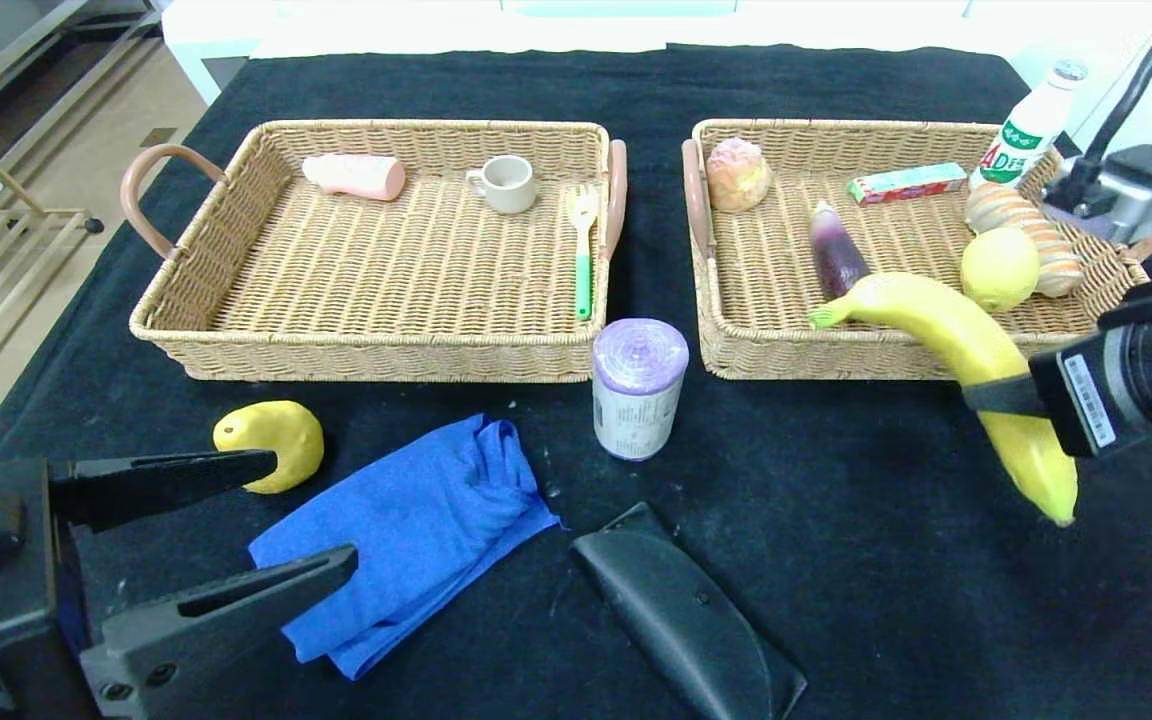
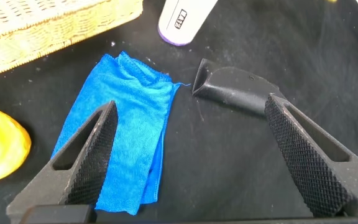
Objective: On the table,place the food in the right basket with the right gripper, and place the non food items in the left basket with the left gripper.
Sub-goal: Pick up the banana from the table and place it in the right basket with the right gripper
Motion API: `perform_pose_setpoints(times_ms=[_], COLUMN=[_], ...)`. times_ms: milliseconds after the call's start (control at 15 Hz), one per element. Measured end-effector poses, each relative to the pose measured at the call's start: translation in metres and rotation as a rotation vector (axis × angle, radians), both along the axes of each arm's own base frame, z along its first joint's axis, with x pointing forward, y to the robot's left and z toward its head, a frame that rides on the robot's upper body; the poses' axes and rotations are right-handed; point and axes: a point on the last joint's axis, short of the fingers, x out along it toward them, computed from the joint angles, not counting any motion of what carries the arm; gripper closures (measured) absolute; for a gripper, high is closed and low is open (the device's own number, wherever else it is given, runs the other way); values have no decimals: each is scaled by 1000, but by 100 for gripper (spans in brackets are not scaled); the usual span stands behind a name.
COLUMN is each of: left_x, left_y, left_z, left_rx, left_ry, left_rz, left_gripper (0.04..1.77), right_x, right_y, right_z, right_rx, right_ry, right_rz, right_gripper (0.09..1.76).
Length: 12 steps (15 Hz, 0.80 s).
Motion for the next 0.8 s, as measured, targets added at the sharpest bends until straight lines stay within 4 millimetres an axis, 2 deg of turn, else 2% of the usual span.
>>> perform_pose_setpoints(times_ms=[200,400,800], left_x=[0,0,-1], left_y=[0,0,1], left_z=[-1,0,1], left_rx=[1,0,-3], left_ry=[1,0,-8], left_rz=[1,1,4], left_gripper=[9,9,9], right_x=[15,40,95], right_y=[-5,-6,-11], right_z=[22,37,47], right_rx=[66,140,199], right_ry=[-70,-117,-185], right_rz=[-69,-145,-248], right_gripper=[124,124,124])
